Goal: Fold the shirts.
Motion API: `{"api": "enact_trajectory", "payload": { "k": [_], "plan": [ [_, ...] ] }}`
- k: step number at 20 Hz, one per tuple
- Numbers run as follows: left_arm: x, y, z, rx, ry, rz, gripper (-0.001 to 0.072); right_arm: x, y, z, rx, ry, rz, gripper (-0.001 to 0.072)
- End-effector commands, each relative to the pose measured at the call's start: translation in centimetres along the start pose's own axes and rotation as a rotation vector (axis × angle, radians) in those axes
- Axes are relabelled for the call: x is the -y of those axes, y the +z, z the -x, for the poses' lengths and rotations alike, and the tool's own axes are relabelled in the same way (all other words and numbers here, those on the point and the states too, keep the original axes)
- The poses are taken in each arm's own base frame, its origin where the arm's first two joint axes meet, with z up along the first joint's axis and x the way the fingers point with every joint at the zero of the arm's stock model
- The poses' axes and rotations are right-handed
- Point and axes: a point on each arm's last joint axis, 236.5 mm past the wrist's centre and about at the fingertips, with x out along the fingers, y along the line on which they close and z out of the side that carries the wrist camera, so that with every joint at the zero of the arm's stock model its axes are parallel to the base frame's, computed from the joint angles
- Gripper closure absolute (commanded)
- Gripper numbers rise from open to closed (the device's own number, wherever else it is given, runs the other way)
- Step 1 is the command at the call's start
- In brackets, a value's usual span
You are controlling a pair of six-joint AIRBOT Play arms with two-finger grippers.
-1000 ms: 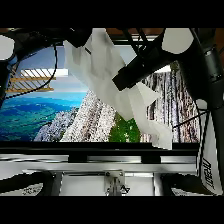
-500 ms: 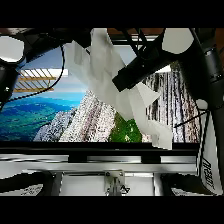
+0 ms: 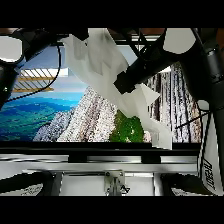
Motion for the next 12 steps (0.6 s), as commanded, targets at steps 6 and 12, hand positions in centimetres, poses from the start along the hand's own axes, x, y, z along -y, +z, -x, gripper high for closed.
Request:
{"api": "enact_trajectory", "payload": {
  "k": [6, 12],
  "plan": [
    [-1.1, 0.4, 0.3, 0.011, 0.027, -0.006, 0.0659, 0.6, 1.7, 0.4, 0.079, -0.028, 0.024, 0.0651],
    [-1.2, 0.4, 0.3, 0.010, 0.030, -0.017, 0.0410, 1.2, 2.1, 0.5, 0.094, -0.057, 0.024, 0.0654]
  ]
}}
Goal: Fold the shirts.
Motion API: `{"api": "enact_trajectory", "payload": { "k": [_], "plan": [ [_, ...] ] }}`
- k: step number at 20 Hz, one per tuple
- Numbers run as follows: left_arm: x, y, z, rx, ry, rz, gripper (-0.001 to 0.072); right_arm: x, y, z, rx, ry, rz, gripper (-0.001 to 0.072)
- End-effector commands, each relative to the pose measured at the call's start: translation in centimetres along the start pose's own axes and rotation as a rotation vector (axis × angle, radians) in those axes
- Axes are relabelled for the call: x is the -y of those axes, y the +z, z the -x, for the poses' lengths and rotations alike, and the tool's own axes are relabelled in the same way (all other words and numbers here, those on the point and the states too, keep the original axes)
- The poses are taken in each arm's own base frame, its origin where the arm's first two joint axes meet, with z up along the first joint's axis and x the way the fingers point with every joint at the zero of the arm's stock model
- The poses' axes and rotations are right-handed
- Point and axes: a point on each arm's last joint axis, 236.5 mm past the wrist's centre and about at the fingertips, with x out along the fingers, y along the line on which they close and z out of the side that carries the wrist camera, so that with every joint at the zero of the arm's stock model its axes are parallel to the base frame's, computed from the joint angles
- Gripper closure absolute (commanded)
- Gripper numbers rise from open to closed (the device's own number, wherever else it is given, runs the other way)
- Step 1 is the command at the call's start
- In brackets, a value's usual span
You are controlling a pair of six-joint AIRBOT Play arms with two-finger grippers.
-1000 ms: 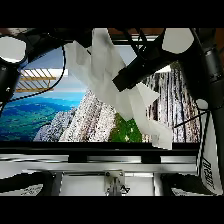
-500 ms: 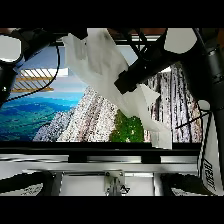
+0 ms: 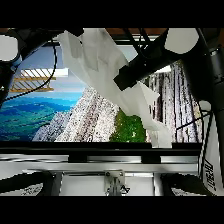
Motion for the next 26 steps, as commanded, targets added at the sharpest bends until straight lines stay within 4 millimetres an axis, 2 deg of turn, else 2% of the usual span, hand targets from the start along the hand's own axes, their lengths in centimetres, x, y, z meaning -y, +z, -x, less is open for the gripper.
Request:
{"api": "enact_trajectory", "payload": {
  "k": [1, 4, 6, 7, 8, 10, 11, 13, 14, 15, 19, 24, 25, 26],
  "plan": [
    [0.0, 0.0, 0.0, -0.003, 0.000, -0.009, 0.0341, 0.5, 0.5, 0.1, 0.020, -0.021, 0.002, 0.0655],
    [0.0, -0.1, 0.0, -0.004, 0.001, -0.011, 0.0341, 0.9, 1.9, 0.7, 0.088, -0.046, 0.011, 0.0655],
    [-0.2, 0.0, 0.0, -0.002, 0.004, -0.012, 0.0369, 0.9, 2.7, 1.6, 0.131, -0.057, 0.026, 0.0655],
    [-0.1, 0.0, 0.0, -0.002, 0.004, -0.012, 0.0416, 0.8, 2.7, 1.9, 0.139, -0.056, 0.026, 0.0655],
    [-0.1, 0.0, 0.1, -0.002, 0.004, -0.014, 0.0656, 0.6, 2.6, 1.9, 0.135, -0.046, 0.026, 0.0654],
    [-0.1, 0.1, 0.0, 0.004, 0.007, -0.012, 0.0662, -0.1, 2.5, 1.7, 0.127, -0.016, 0.025, 0.0646],
    [-0.1, 0.1, 0.0, 0.003, 0.007, -0.012, 0.0663, -0.2, 2.5, 1.7, 0.128, -0.010, 0.025, 0.0619],
    [-0.1, 0.2, 0.1, 0.004, 0.007, -0.012, 0.0662, -0.2, 2.5, 1.8, 0.128, -0.011, 0.024, 0.0471],
    [-0.1, 0.2, 0.1, 0.005, 0.007, -0.012, 0.0663, -0.2, 2.5, 1.8, 0.129, -0.011, 0.024, 0.0489],
    [-0.1, 0.3, 0.1, 0.006, 0.007, -0.012, 0.0663, -0.2, 2.6, 1.8, 0.131, -0.011, 0.024, 0.0614],
    [-0.1, 0.3, 0.1, 0.006, 0.008, -0.012, 0.0663, -0.2, 2.6, 1.8, 0.131, -0.011, 0.023, 0.0646],
    [-0.1, 0.2, 0.1, 0.005, 0.007, -0.012, 0.0656, -0.1, 3.2, 1.9, 0.157, -0.018, 0.023, 0.0652],
    [-0.2, 0.2, 0.1, 0.005, 0.009, -0.013, 0.0608, 0.0, 3.6, 1.9, 0.175, -0.022, 0.023, 0.0652],
    [-0.5, 0.2, 0.2, 0.005, 0.014, -0.014, 0.0507, 0.2, 4.1, 2.0, 0.196, -0.030, 0.023, 0.0653]
  ]
}}
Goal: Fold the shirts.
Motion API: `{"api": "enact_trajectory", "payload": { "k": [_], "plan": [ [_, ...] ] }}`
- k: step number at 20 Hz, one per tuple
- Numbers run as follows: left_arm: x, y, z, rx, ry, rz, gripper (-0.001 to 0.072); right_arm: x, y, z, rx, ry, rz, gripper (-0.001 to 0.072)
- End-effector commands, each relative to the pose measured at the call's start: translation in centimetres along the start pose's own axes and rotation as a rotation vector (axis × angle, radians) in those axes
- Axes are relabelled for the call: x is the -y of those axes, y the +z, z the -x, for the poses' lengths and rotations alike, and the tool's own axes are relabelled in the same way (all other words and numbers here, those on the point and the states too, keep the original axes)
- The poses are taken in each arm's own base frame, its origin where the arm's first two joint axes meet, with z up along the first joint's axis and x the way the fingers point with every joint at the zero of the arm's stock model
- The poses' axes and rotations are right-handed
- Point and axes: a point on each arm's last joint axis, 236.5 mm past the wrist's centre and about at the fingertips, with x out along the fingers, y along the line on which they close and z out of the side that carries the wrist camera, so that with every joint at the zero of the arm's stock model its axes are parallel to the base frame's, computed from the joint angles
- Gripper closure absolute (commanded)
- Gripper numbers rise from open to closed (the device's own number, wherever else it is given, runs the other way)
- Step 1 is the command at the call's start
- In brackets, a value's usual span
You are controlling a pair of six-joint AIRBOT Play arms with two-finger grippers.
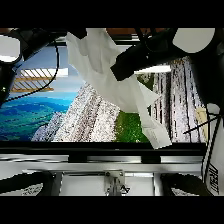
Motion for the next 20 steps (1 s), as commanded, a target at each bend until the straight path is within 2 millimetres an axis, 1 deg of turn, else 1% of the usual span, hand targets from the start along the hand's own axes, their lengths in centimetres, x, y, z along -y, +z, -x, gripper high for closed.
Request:
{"api": "enact_trajectory", "payload": {
  "k": [1, 2, 3, 4, 5, 6, 8, 10, 12, 14, 15, 17, 19, 20],
  "plan": [
    [-0.6, 0.1, 0.2, 0.001, 0.012, -0.002, 0.0393, 0.7, 1.4, 0.1, 0.060, -0.032, 0.002, 0.0654],
    [-1.2, 0.1, 0.3, 0.002, 0.022, -0.003, 0.0204, 1.2, 1.5, 0.2, 0.064, -0.054, 0.004, 0.0654],
    [-1.8, 0.2, 0.5, 0.002, 0.034, -0.005, 0.0066, 1.9, 1.5, 0.4, 0.064, -0.084, 0.007, 0.0653],
    [-2.5, 0.2, 0.8, -0.003, 0.043, -0.007, 0.0037, 3.0, 1.4, 0.7, 0.064, -0.133, -0.005, 0.0653],
    [-3.2, 0.2, 1.2, -0.008, 0.053, -0.010, 0.0022, 4.1, 1.5, 1.3, 0.075, -0.185, -0.021, 0.0653],
    [-3.9, 0.4, 1.7, -0.011, 0.063, -0.013, 0.0022, 5.7, 1.7, 2.2, 0.090, -0.253, -0.033, 0.0653],
    [-4.8, 1.4, 2.9, -0.003, 0.080, -0.023, 0.0023, 9.0, 1.6, 4.5, 0.120, -0.363, -0.085, 0.0653],
    [-5.1, 3.0, 4.1, 0.023, 0.093, -0.035, 0.0023, 13.0, 0.6, 7.3, 0.144, -0.470, -0.167, 0.0654],
    [-4.7, 4.6, 5.1, 0.050, 0.095, -0.046, 0.0023, 17.3, -0.9, 10.9, 0.175, -0.573, -0.266, 0.0654],
    [-4.2, 5.9, 6.0, 0.071, 0.093, -0.054, 0.0024, 21.0, -2.5, 14.9, 0.212, -0.684, -0.329, 0.0654],
    [-4.0, 6.2, 6.3, 0.074, 0.088, -0.057, 0.0024, 22.7, -3.3, 17.3, 0.233, -0.753, -0.349, 0.0654],
    [-3.3, 6.4, 6.7, 0.064, 0.068, -0.061, 0.0024, 26.1, -5.4, 23.5, 0.286, -0.941, -0.405, 0.0654],
    [-2.2, 5.4, 6.7, 0.019, 0.021, -0.063, 0.0024, 28.4, -8.2, 30.1, 0.328, -1.130, -0.475, 0.0653],
    [-1.5, 4.7, 6.8, -0.011, -0.008, -0.063, 0.0024, 29.0, -9.8, 33.1, 0.340, -1.215, -0.503, 0.0654]
  ]
}}
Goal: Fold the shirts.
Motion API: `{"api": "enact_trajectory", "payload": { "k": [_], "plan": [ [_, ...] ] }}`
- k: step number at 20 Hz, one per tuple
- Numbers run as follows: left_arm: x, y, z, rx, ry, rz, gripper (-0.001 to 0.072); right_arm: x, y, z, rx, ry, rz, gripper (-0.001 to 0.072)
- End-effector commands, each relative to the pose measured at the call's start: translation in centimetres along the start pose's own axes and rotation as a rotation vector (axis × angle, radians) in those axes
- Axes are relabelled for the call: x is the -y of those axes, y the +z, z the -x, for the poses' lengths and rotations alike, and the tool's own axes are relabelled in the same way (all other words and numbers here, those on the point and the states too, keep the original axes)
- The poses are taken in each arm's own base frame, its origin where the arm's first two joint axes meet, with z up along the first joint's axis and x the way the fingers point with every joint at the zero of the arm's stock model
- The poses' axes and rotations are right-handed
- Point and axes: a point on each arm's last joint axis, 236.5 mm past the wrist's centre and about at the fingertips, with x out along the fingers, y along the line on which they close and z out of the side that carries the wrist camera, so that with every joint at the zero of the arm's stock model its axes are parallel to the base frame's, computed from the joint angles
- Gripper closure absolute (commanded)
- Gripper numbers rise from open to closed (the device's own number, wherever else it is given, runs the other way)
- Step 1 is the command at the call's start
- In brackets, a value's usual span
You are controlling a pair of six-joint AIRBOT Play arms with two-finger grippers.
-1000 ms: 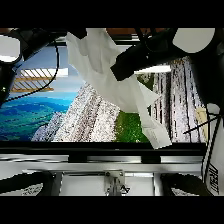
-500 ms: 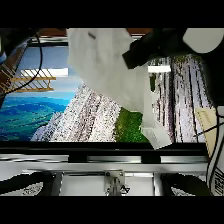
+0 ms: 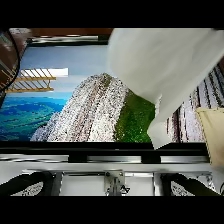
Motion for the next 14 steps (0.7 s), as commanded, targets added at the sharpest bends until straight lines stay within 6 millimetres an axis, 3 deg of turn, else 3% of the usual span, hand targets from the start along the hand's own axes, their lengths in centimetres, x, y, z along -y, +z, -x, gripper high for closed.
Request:
{"api": "enact_trajectory", "payload": {
  "k": [1, 4, 7, 10, 14],
  "plan": [
    [2.3, -1.5, 0.6, -0.081, -0.094, -0.004, 0.0024, 12.9, 0.8, 4.4, 0.085, -0.344, -0.099, 0.0654],
    [3.4, -2.3, 1.0, -0.124, -0.136, 0.037, 0.0025, 20.5, -1.2, 8.4, 0.069, -0.549, -0.166, 0.0654],
    [3.7, -1.5, 1.7, -0.114, -0.140, 0.038, 0.0025, 26.0, -3.4, 11.5, 0.055, -0.713, -0.252, 0.0654],
    [4.0, 0.1, 2.7, -0.085, -0.137, 0.025, 0.0025, 29.8, -4.4, 14.2, 0.087, -0.834, -0.317, 0.0654],
    [4.5, 1.9, 4.1, -0.057, -0.139, 0.009, 0.0025, 33.0, -6.4, 16.0, 0.071, -0.937, -0.374, 0.0653]
  ]
}}
